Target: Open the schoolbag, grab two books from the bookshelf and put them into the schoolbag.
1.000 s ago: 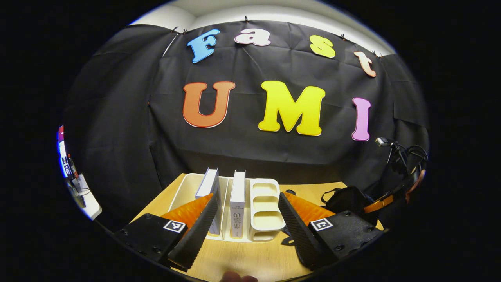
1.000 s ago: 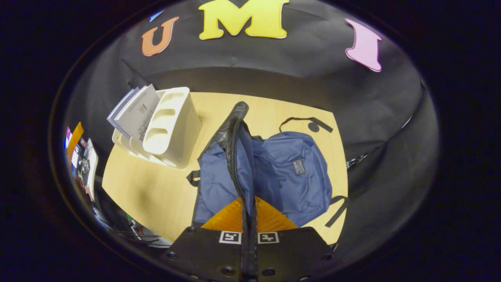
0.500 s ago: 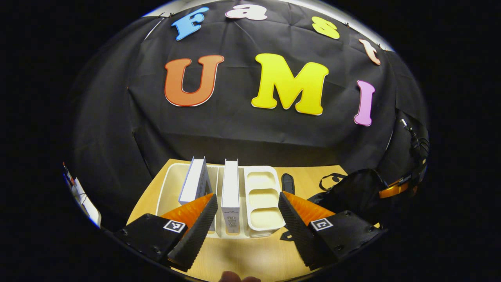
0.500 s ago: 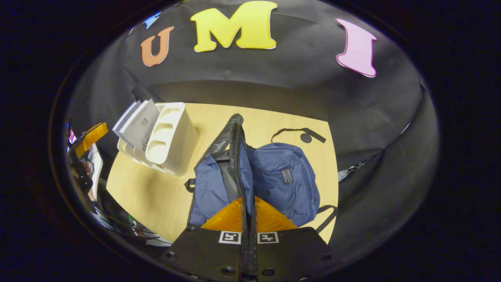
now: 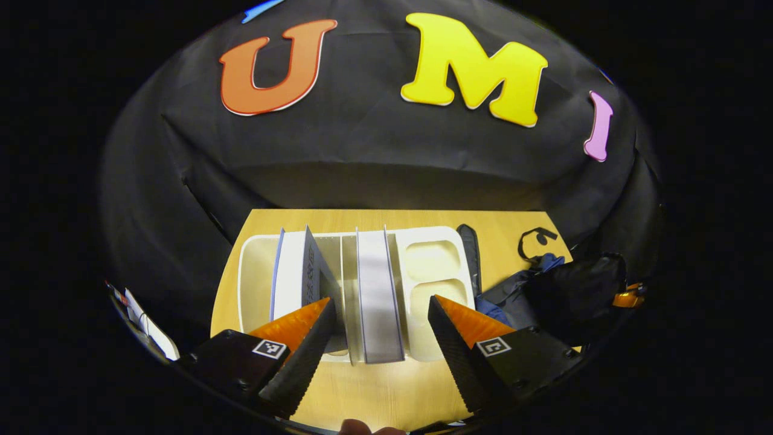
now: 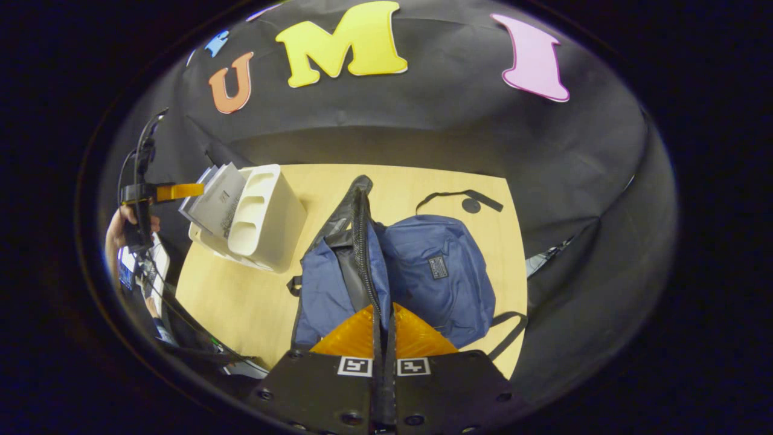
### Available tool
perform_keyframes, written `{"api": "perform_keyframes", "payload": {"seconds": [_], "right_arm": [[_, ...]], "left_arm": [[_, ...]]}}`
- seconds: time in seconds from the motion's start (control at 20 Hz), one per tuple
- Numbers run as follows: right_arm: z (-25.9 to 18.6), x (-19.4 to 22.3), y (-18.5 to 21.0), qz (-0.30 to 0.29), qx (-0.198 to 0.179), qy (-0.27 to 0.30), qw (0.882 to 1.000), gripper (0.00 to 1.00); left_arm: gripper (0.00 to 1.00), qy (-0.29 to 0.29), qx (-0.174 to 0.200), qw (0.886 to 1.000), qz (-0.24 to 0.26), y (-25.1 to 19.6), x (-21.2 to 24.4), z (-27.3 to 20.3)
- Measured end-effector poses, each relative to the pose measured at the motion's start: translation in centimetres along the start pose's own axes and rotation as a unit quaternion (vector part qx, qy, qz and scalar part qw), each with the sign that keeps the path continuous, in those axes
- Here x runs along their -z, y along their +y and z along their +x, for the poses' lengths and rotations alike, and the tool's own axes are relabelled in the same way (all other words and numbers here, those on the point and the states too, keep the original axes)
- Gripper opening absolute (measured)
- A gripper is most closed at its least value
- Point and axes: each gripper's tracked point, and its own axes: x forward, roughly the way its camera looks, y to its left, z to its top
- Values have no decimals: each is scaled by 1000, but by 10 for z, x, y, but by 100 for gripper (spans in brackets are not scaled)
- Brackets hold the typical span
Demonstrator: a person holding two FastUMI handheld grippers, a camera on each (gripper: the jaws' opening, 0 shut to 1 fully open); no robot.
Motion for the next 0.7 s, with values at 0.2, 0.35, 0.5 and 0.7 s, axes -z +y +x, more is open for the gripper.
{"api": "perform_keyframes", "payload": {"seconds": [0.2, 0.35, 0.5, 0.7], "right_arm": [[1, 0, -7, 11, -6, 3, 1000, 0], [3, 3, -12, 16, -12, 6, 1000, 0], [6, 4, -10, 24, -20, 9, 999, 0], [8, 6, -9, 23, -22, 9, 999, 0]], "left_arm": [[99, 71, 9, 997, -8, 0, 13, 24], [99, 109, 10, 994, -15, -2, 22, 35], [95, 140, 8, 990, -24, -4, 34, 43], [78, 170, -10, 985, -30, 6, 43, 45]]}}
